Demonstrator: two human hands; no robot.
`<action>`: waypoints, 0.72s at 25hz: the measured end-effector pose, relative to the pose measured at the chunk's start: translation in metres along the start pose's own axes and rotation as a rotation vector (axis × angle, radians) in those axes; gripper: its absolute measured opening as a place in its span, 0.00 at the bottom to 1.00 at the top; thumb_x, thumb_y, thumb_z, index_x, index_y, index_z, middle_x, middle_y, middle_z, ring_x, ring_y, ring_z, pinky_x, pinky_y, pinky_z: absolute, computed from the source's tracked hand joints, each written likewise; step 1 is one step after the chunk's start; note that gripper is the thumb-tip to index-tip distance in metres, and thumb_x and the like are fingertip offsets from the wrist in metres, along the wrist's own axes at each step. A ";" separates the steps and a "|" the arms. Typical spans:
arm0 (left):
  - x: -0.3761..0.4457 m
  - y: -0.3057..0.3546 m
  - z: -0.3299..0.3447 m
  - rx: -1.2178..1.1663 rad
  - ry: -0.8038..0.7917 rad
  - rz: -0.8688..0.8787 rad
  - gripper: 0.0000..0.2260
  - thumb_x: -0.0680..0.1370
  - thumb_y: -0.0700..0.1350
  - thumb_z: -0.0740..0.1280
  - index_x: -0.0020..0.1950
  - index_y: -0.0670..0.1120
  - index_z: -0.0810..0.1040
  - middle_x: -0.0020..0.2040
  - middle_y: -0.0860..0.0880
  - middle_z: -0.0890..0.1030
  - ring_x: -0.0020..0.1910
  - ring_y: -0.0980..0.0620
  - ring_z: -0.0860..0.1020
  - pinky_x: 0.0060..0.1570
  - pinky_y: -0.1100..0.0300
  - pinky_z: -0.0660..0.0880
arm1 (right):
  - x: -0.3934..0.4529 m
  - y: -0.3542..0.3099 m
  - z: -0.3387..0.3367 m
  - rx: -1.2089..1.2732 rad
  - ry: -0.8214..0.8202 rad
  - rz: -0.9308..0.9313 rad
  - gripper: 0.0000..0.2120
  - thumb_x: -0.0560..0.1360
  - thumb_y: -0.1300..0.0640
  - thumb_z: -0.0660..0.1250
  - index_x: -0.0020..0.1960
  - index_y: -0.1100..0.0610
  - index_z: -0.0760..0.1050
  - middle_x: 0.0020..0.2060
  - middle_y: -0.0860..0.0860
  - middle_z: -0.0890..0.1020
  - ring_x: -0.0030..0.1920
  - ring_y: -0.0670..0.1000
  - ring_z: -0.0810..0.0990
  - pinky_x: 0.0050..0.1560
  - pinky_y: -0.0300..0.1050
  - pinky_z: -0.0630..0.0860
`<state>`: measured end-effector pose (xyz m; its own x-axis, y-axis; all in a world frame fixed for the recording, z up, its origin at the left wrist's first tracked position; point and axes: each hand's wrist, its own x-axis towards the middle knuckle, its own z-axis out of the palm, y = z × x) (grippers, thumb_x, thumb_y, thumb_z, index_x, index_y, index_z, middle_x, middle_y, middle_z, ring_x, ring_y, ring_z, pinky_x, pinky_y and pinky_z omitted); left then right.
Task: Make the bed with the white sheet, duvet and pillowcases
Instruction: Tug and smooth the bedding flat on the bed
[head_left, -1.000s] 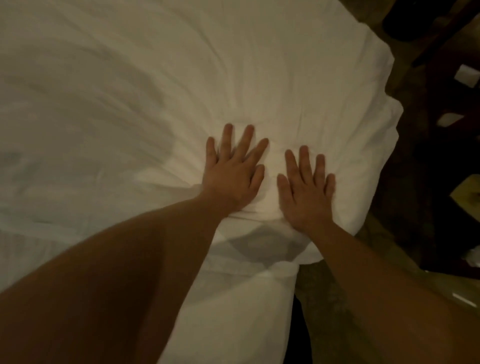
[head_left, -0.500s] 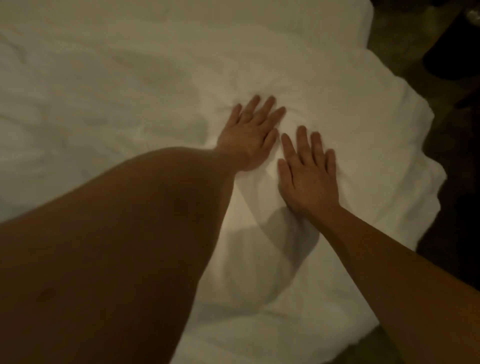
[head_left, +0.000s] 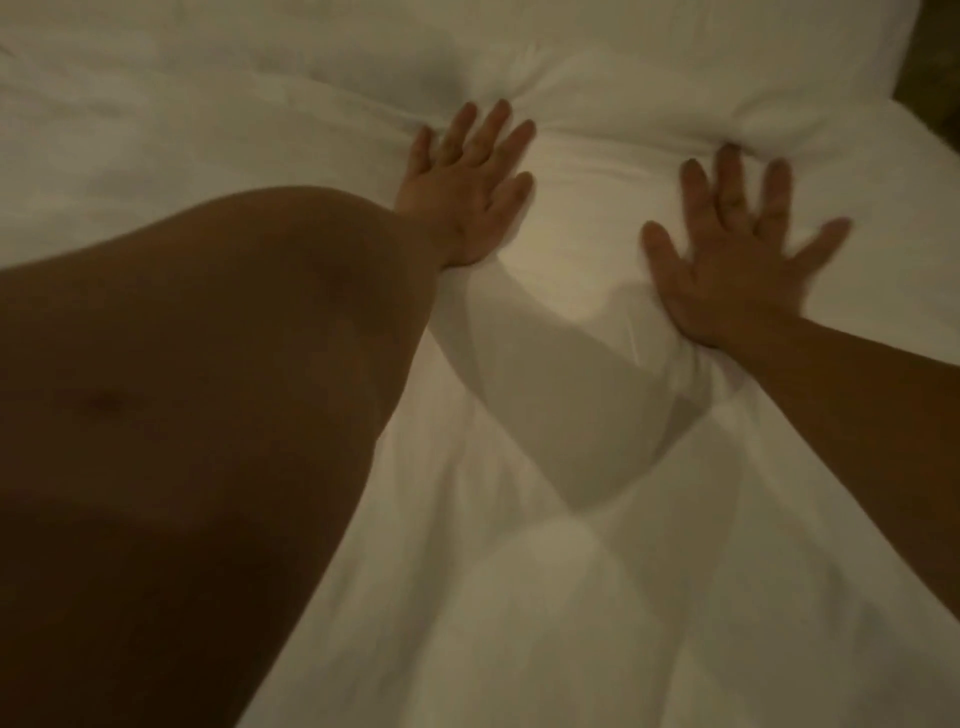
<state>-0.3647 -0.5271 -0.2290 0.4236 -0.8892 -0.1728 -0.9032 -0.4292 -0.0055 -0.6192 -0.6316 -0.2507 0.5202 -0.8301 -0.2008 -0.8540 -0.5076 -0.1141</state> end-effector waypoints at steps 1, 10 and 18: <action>0.002 -0.003 0.001 -0.010 -0.005 0.000 0.28 0.81 0.64 0.42 0.81 0.61 0.44 0.82 0.57 0.42 0.81 0.51 0.41 0.77 0.41 0.40 | 0.001 -0.001 -0.001 -0.004 -0.005 0.010 0.35 0.76 0.28 0.36 0.80 0.39 0.37 0.80 0.39 0.37 0.80 0.53 0.35 0.69 0.78 0.37; -0.040 -0.011 0.001 -0.152 0.015 0.035 0.27 0.84 0.59 0.44 0.83 0.55 0.48 0.83 0.51 0.47 0.81 0.47 0.44 0.78 0.44 0.43 | -0.058 -0.119 0.001 0.133 0.022 0.148 0.35 0.81 0.37 0.41 0.82 0.52 0.43 0.81 0.58 0.44 0.80 0.65 0.41 0.77 0.66 0.40; -0.153 -0.064 0.012 -0.163 0.001 0.128 0.26 0.84 0.57 0.44 0.83 0.54 0.48 0.83 0.51 0.47 0.81 0.47 0.43 0.78 0.47 0.41 | -0.157 -0.186 0.014 0.067 -0.061 0.041 0.31 0.83 0.37 0.41 0.82 0.47 0.41 0.81 0.54 0.43 0.80 0.60 0.40 0.79 0.60 0.40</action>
<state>-0.3724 -0.3617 -0.2141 0.3059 -0.9383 -0.1610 -0.9265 -0.3323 0.1763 -0.5424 -0.4035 -0.2111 0.4855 -0.8329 -0.2657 -0.8740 -0.4555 -0.1689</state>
